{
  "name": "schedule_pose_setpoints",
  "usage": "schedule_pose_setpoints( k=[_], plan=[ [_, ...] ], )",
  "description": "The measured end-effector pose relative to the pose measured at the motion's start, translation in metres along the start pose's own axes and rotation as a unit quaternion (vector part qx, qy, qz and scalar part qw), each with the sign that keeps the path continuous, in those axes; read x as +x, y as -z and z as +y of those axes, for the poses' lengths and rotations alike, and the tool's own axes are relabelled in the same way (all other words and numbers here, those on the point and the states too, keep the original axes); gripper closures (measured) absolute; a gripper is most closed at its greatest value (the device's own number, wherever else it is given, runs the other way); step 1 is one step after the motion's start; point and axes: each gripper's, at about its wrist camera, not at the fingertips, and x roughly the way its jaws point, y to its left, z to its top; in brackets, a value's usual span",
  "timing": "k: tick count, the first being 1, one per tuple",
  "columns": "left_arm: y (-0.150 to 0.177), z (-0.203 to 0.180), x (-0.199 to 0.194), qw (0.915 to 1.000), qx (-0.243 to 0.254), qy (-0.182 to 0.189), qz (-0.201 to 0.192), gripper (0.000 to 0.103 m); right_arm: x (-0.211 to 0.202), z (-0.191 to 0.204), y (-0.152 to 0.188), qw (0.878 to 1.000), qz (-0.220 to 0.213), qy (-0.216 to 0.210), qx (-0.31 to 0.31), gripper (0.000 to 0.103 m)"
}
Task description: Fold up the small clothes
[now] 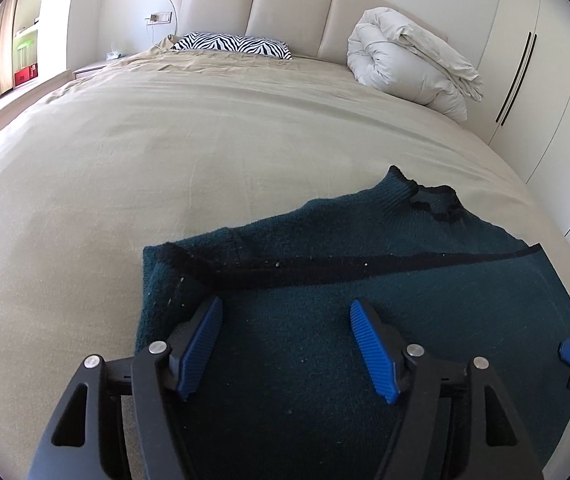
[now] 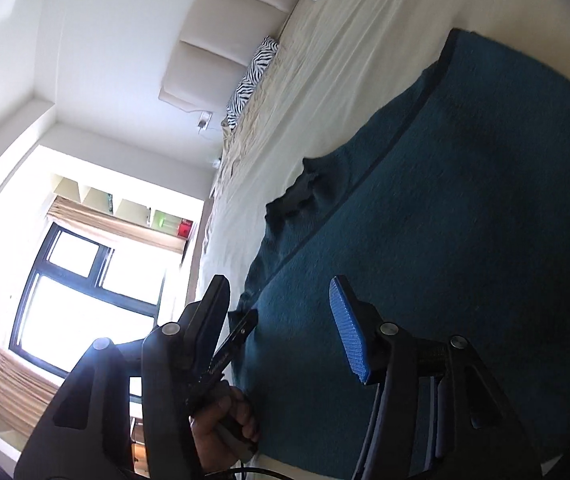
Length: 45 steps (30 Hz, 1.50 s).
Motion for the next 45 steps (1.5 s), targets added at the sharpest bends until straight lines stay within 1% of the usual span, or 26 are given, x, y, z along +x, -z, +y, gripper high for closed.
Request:
schedule_pose_setpoints(
  k=[1,3,4,5,6,7,8,10,12,13,14,16,18,20,22,23,27,28,29,31,33,36,38,39,42,45],
  plan=[
    [0.0,0.0,0.0,1.0,0.0,0.0,0.0,0.034,0.019,0.006,0.017,0.999,0.036,-0.004,-0.009,0.051],
    [0.0,0.001,0.0,1.0,-0.001,0.001,0.0,0.034,0.049,0.014,0.045,0.995,0.093,-0.005,-0.032,0.051],
    [0.0,0.0,0.0,1.0,-0.001,0.002,0.0,0.034,0.057,0.016,0.054,0.993,0.102,0.01,-0.049,0.053],
    [0.0,0.0,0.0,1.0,-0.001,0.002,0.0,0.034,0.06,0.018,0.064,0.993,0.098,0.021,-0.063,0.053],
    [0.0,0.0,0.0,1.0,-0.001,0.002,0.0,0.034,0.058,0.015,0.064,0.994,0.094,0.01,-0.058,0.053],
    [0.001,0.0,0.0,1.0,-0.002,0.002,0.0,0.034,0.051,0.011,0.064,0.995,0.088,-0.003,-0.044,0.053],
    [0.001,0.0,0.0,1.0,-0.002,0.002,-0.001,0.034,0.041,0.005,0.062,0.997,0.076,-0.006,-0.035,0.053],
    [0.001,-0.001,0.0,1.0,-0.002,0.002,-0.001,0.034,0.015,-0.008,0.05,0.999,0.041,0.005,-0.028,0.053],
    [0.002,0.001,-0.001,1.0,-0.003,0.004,-0.002,0.034,-0.009,-0.028,0.029,1.0,0.008,0.008,-0.003,0.054],
    [0.002,0.0,-0.001,1.0,-0.003,0.004,-0.001,0.034,-0.021,-0.037,0.024,1.0,-0.007,0.007,0.011,0.055],
    [0.002,0.0,-0.001,1.0,-0.003,0.003,-0.001,0.034,-0.032,-0.045,0.016,0.999,-0.026,0.011,0.023,0.055],
    [0.002,0.001,-0.001,1.0,-0.003,0.004,-0.001,0.034,-0.06,-0.056,0.009,0.997,-0.066,0.033,0.038,0.055],
    [0.002,0.0,0.0,1.0,-0.004,0.005,0.001,0.033,-0.086,-0.063,0.007,0.993,-0.095,0.043,0.057,0.054],
    [-0.001,0.003,-0.003,0.9998,-0.01,0.013,0.009,0.033,-0.105,-0.06,0.01,0.99,-0.11,0.069,0.057,0.053],
    [-0.004,0.01,-0.013,0.9988,-0.03,0.03,0.022,0.033,-0.12,-0.053,0.016,0.99,-0.108,0.077,0.044,0.05],
    [-0.004,0.016,-0.023,0.9977,-0.051,0.037,0.024,0.033,-0.125,-0.048,0.02,0.991,-0.104,0.077,0.037,0.05],
    [0.01,0.049,-0.08,0.9891,-0.133,0.063,0.003,0.031,-0.142,-0.029,0.033,0.994,-0.089,0.066,0.007,0.05],
    [0.015,0.057,-0.092,0.9865,-0.146,0.073,0.0,0.028,-0.141,-0.025,0.035,0.995,-0.083,0.06,0.003,0.049],
    [0.02,0.064,-0.102,0.9841,-0.157,0.083,0.0,0.026,-0.14,-0.021,0.037,0.996,-0.076,0.054,-0.003,0.049],
    [0.032,0.076,-0.113,0.9779,-0.181,0.103,0.017,0.026,-0.131,-0.011,0.039,0.997,-0.062,0.047,-0.015,0.049],
    [0.045,0.085,-0.113,0.9676,-0.209,0.134,0.043,0.026,-0.109,0.0,0.04,0.998,-0.048,0.035,-0.024,0.049],
    [0.06,0.087,-0.106,0.9557,-0.232,0.166,0.072,0.026,-0.082,0.014,0.042,0.999,-0.018,0.022,-0.031,0.049],
    [0.067,0.087,-0.097,0.9445,-0.252,0.19,0.093,0.026,-0.066,0.023,0.044,0.999,0.004,0.016,-0.038,0.049],
    [0.069,0.086,-0.092,0.9408,-0.256,0.198,0.1,0.026,-0.059,0.028,0.045,0.999,0.015,0.015,-0.043,0.049],
    [0.067,0.084,-0.084,0.9371,-0.259,0.206,0.112,0.026,-0.042,0.041,0.047,0.998,0.04,0.011,-0.057,0.049],
    [0.064,0.088,-0.077,0.9281,-0.272,0.22,0.129,0.026,-0.03,0.05,0.042,0.996,0.056,0.007,-0.066,0.049]
  ],
)
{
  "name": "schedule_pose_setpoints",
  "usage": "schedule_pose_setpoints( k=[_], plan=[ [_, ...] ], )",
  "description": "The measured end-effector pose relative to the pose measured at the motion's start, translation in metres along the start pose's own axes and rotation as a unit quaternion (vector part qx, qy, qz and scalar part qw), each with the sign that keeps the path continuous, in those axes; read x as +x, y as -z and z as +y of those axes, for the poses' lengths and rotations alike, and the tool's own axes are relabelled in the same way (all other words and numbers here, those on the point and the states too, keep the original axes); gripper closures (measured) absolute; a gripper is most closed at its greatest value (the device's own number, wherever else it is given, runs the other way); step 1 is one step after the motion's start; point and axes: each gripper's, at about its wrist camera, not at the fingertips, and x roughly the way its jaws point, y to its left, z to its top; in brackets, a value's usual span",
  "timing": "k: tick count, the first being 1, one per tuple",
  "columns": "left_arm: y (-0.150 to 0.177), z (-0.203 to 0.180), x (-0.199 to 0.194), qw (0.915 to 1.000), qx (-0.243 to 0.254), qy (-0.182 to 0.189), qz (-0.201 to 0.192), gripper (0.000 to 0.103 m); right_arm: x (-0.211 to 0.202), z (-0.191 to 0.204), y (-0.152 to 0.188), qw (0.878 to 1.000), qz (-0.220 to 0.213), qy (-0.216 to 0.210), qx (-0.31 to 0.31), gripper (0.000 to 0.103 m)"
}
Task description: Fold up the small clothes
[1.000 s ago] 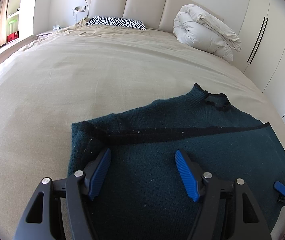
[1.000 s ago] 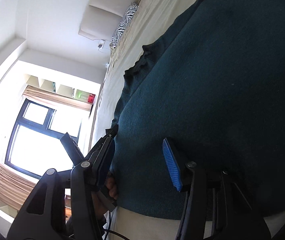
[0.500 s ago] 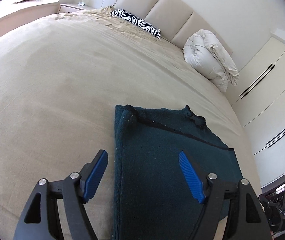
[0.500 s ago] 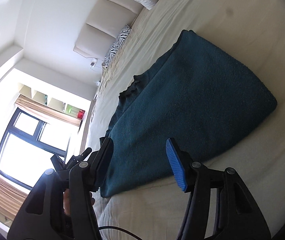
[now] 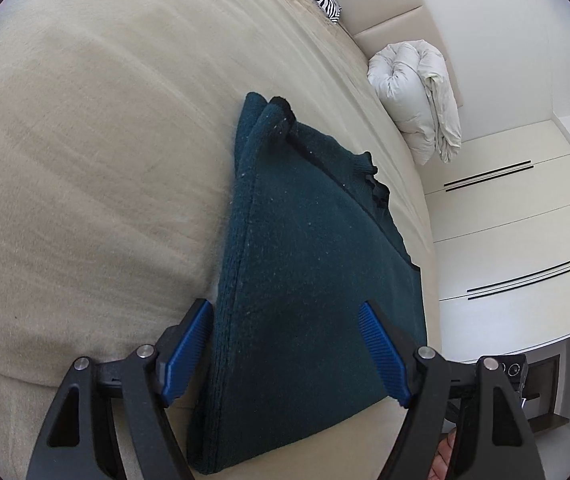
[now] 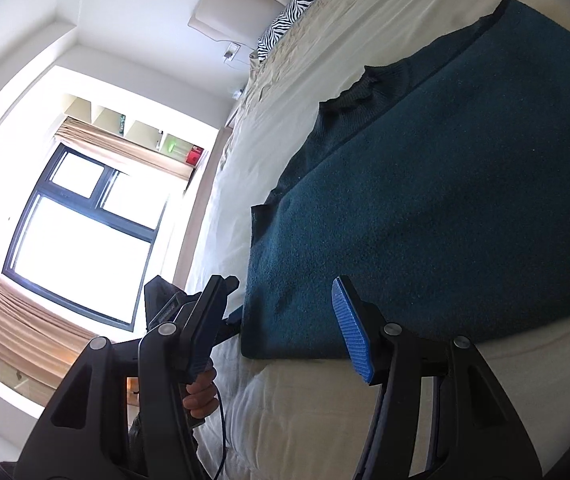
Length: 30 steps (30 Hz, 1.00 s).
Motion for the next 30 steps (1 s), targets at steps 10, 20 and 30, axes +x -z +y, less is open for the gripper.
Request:
schedule_pose_setpoints(
  k=[10,20,30],
  plan=[
    [0.006,-0.007,0.011,0.9992,-0.013,0.01,0.036,0.035,0.052,0.021,-0.026,0.998,0.062,-0.009,-0.006,0.049],
    [0.005,0.023,0.009,0.9974,-0.046,0.033,0.044,0.086,0.124,0.016,-0.039,0.992,0.124,0.014,-0.003,0.049],
    [0.001,0.005,0.002,0.9974,-0.044,0.049,0.029,0.089,0.137,-0.022,-0.043,0.991,0.134,-0.009,0.023,0.053]
  ],
)
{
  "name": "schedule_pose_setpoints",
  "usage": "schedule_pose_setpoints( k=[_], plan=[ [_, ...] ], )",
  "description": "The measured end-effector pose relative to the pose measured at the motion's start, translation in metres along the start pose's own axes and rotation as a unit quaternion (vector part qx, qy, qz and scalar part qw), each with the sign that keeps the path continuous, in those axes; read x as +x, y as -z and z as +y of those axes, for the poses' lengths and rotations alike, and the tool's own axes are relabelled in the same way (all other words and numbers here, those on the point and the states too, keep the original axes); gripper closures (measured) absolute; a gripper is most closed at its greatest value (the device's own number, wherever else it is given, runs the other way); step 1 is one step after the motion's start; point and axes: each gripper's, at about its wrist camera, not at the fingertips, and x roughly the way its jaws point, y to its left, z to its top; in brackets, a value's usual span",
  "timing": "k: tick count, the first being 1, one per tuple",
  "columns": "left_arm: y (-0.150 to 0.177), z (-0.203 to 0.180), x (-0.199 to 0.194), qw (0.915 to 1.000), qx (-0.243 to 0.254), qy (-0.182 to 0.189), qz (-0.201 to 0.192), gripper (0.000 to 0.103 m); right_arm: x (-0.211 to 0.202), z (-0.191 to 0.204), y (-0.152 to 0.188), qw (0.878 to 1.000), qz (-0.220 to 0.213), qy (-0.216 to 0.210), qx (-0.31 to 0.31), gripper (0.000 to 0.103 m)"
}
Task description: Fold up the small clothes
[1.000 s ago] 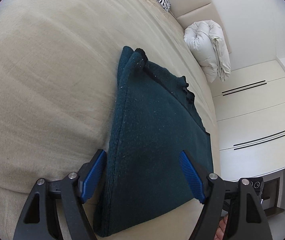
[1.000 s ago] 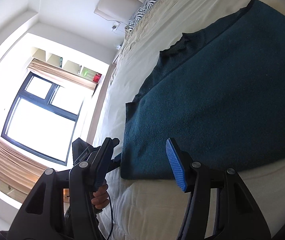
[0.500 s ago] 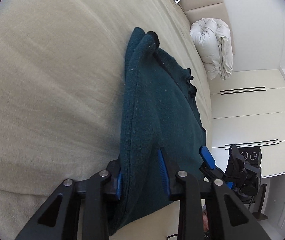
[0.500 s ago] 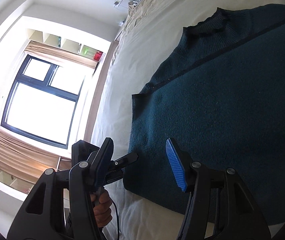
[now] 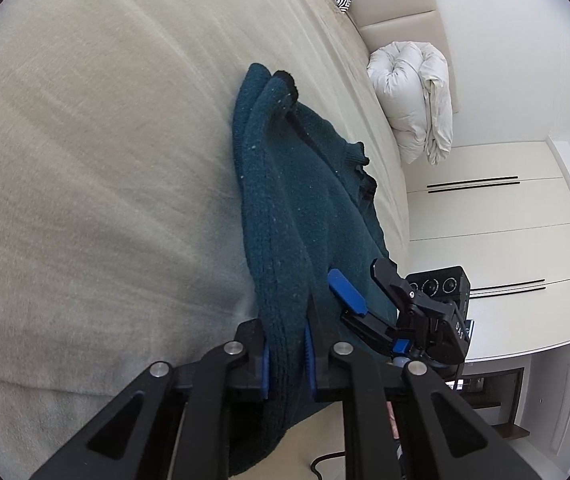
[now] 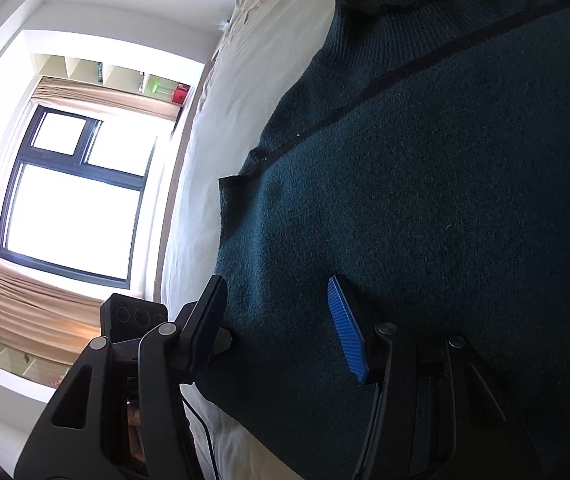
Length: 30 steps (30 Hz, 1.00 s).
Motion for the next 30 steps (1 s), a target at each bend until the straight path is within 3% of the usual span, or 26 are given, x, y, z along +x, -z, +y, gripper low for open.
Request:
schedule_pose_setpoints(
  k=[4,8,12,16,21,23,24,26,30],
  plan=[
    [0.001,-0.039,-0.004,0.9993,0.038,-0.002,-0.008,0.089,-0.032,-0.011,-0.007,0.998,-0.028,-0.047,0.032,0.05],
    [0.007,-0.096,0.01,0.9958,0.092,0.0,-0.002,0.089,-0.087,-0.036,-0.015,0.99,-0.07,-0.104,0.066,0.037],
    [0.022,-0.158,0.055,0.9889,0.147,0.005,0.022,0.089,-0.144,-0.068,-0.026,0.98,-0.101,-0.144,0.09,0.032],
    [0.045,-0.201,0.125,0.9806,0.183,0.011,0.068,0.089,-0.187,-0.098,-0.034,0.973,-0.118,-0.166,0.105,0.028],
    [0.075,-0.214,0.207,0.9709,0.21,-0.003,0.115,0.086,-0.225,-0.135,-0.045,0.966,-0.137,-0.172,0.134,0.024],
    [0.081,-0.205,0.22,0.9715,0.198,0.003,0.13,0.077,-0.235,-0.151,-0.043,0.964,-0.14,-0.166,0.151,0.024],
    [0.083,-0.201,0.219,0.9724,0.194,0.008,0.13,0.075,-0.239,-0.157,-0.042,0.964,-0.14,-0.167,0.155,0.025],
    [0.085,-0.199,0.21,0.9707,0.208,0.009,0.12,0.054,-0.25,-0.163,-0.041,0.961,-0.142,-0.178,0.154,0.026],
    [0.088,-0.199,0.18,0.9638,0.244,0.016,0.107,0.051,-0.256,-0.161,-0.047,0.968,-0.131,-0.161,0.139,0.026]
  ],
)
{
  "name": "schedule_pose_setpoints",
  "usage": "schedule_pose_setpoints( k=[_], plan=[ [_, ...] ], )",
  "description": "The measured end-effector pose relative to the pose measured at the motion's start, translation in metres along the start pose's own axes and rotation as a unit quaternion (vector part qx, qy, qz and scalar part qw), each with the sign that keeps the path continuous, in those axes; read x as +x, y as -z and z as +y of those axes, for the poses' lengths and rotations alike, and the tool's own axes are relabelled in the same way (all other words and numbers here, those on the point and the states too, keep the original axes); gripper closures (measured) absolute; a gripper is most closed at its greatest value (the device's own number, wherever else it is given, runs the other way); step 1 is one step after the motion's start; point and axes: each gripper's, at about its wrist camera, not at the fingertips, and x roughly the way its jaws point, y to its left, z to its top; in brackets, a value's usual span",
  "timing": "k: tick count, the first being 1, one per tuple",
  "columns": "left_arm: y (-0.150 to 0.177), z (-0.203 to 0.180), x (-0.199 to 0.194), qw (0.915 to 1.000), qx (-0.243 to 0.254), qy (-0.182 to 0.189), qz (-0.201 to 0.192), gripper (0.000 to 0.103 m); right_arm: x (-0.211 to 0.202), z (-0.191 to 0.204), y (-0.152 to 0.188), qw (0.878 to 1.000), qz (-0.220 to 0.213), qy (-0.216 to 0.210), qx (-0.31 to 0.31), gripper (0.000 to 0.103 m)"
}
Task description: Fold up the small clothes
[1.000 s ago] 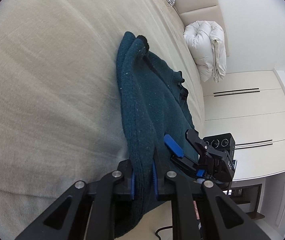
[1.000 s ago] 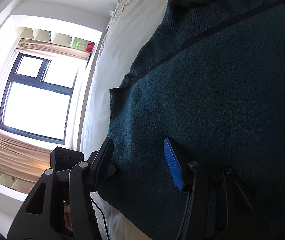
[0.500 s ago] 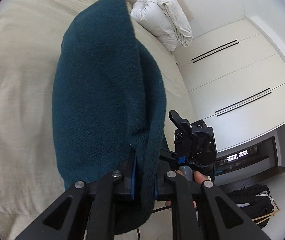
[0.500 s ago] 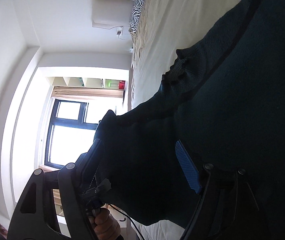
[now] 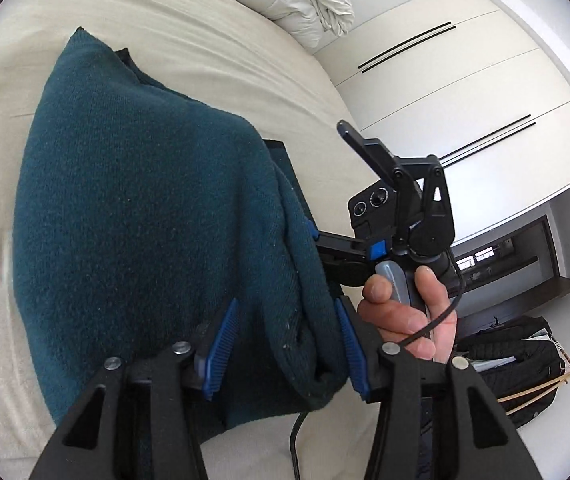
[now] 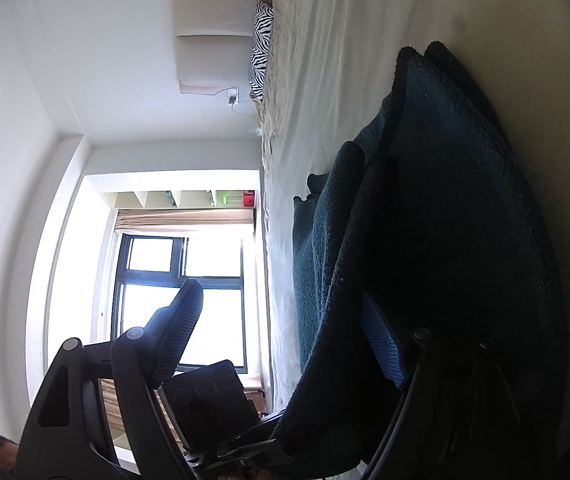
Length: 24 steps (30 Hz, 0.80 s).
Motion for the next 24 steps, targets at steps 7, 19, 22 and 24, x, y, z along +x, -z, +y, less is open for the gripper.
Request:
schedule_pose_setpoints(
  k=[7,19,22,24],
  plan=[
    [0.03,0.019,-0.034,0.9995,0.029,0.0,-0.009,0.041,0.04,0.026,0.009,0.986,0.078,0.136,-0.053,0.025],
    [0.042,0.025,-0.021,0.9986,0.043,-0.021,-0.022,0.041,0.013,0.035,0.016,0.966,0.153,0.196,-0.072,0.024],
    [0.041,0.024,-0.032,0.9978,0.05,-0.03,-0.034,0.041,0.014,0.029,0.009,0.97,0.132,0.191,-0.066,0.024],
    [0.04,0.028,-0.037,0.9973,0.051,-0.033,-0.039,0.041,0.018,0.034,0.007,0.969,0.122,0.196,-0.084,0.026]
  ],
)
